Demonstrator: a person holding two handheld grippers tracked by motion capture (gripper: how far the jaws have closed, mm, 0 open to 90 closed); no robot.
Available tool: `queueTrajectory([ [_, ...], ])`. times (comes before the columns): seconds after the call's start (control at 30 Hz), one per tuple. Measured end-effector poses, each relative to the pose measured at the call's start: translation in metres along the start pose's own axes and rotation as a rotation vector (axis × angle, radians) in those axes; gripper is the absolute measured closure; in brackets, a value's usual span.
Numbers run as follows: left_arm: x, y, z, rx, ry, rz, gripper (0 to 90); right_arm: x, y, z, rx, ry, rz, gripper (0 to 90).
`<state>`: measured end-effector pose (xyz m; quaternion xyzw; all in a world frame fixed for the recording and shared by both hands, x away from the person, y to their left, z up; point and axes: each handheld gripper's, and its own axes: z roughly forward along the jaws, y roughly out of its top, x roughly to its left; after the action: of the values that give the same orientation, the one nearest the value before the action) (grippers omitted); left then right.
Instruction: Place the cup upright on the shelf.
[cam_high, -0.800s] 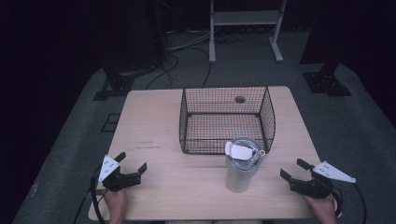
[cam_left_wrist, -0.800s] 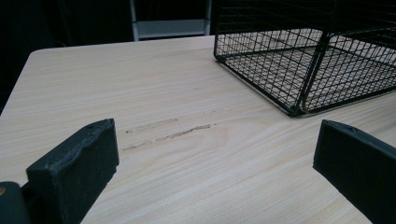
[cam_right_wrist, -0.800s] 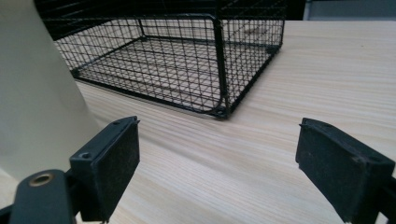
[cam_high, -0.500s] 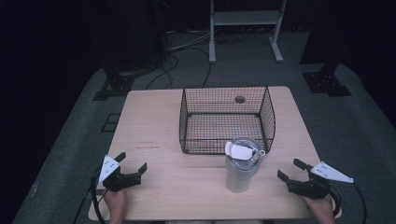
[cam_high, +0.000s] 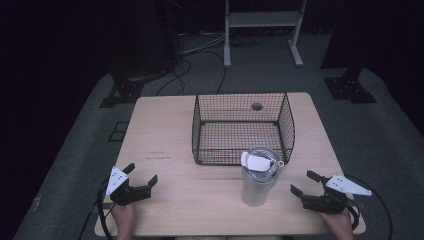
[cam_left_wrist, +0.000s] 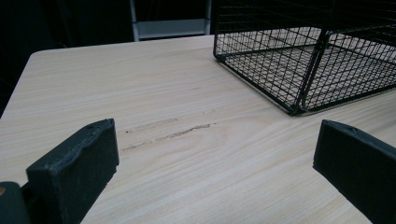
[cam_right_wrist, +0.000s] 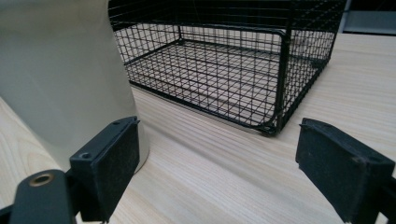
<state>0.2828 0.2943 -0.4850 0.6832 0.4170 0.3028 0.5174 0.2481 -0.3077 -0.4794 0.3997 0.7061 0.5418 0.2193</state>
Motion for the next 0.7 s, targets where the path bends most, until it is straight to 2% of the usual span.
queueTrajectory([
  [0.1, 0.0, 0.0, 0.0, 0.002, 0.002, 0.002, 0.0, 0.003, 0.001, 0.002, 0.002, 0.014, 0.002, 12.9],
  [0.23, 0.0, 0.0, 0.0, -0.003, 0.0, -0.003, 0.0, 0.009, 0.001, 0.005, 0.023, 0.029, -0.029, 12.9],
  [0.4, 0.0, 0.0, 0.0, -0.003, 0.0, -0.003, 0.0, 0.014, 0.002, 0.006, 0.029, 0.042, -0.039, 12.9],
  [0.43, 0.0, 0.0, 0.0, -0.002, 0.0, -0.003, 0.0, 0.017, 0.003, 0.006, 0.035, 0.045, -0.056, 12.9],
  [0.7, 0.0, 0.0, 0.0, 0.003, 0.002, 0.001, 0.0, 0.025, 0.005, 0.004, 0.057, 0.064, -0.1, 12.9],
])
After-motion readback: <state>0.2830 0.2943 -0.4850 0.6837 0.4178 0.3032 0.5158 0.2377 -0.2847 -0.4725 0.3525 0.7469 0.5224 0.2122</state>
